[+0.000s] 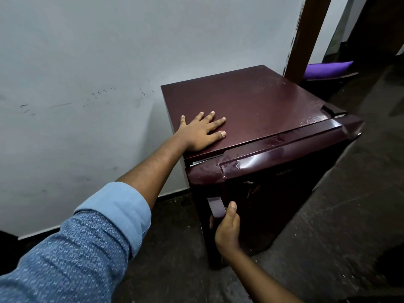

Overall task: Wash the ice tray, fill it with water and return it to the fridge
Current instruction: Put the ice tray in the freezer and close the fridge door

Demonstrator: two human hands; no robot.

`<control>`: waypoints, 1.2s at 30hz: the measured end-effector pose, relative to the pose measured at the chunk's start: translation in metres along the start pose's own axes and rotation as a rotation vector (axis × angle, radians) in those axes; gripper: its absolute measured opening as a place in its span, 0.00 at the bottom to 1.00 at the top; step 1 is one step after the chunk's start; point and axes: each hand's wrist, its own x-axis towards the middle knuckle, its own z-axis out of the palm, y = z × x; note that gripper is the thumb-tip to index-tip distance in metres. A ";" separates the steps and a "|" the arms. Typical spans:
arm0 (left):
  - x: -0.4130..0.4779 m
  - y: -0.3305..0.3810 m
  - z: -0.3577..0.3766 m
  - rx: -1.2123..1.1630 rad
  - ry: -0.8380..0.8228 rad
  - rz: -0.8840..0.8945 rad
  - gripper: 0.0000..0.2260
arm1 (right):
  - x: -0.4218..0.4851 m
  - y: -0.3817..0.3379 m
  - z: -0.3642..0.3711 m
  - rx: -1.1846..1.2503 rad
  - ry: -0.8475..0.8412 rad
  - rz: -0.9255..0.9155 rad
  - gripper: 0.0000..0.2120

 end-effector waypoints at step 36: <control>-0.011 0.013 0.000 0.011 -0.045 -0.078 0.26 | 0.009 -0.020 -0.026 -0.327 -0.263 -0.064 0.41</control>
